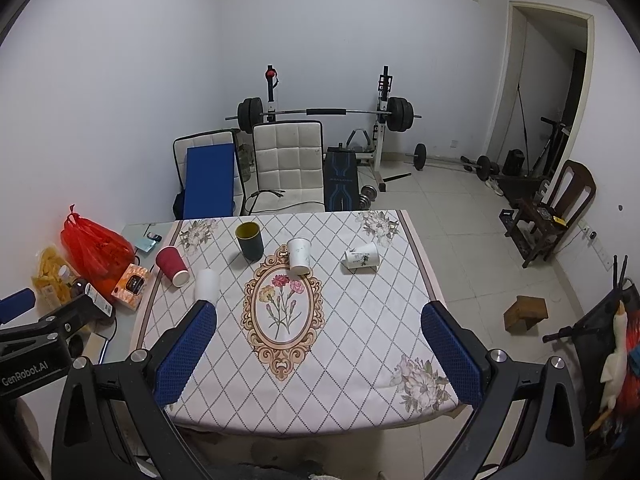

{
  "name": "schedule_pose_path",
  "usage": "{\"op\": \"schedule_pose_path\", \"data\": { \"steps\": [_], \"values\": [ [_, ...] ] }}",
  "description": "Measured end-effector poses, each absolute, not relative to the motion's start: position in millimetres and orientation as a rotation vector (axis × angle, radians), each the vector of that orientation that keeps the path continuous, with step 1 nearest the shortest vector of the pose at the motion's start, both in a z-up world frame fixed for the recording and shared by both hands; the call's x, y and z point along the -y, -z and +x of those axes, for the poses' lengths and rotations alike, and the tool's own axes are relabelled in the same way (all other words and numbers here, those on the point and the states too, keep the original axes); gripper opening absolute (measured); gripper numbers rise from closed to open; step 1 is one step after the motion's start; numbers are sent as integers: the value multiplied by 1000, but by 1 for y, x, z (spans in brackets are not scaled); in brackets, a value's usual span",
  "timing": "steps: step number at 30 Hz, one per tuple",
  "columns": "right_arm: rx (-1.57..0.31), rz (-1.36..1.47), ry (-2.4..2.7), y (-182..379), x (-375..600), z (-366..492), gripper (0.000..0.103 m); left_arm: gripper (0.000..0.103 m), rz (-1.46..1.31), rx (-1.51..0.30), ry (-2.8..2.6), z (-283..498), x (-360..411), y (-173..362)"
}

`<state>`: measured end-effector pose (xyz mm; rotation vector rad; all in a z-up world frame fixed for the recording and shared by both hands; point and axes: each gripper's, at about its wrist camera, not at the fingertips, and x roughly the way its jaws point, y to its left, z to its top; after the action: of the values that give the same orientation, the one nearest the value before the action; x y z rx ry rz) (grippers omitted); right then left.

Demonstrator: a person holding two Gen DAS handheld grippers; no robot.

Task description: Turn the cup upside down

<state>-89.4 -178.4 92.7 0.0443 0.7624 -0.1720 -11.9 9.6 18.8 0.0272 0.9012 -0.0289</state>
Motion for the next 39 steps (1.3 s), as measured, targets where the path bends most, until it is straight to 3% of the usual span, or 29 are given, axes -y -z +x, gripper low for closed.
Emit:
{"op": "schedule_pose_path", "data": {
  "steps": [39],
  "values": [
    [-750,59,153,-98,178,-92,103,103,33,-893,29,-22,-15,-25]
  ]
}}
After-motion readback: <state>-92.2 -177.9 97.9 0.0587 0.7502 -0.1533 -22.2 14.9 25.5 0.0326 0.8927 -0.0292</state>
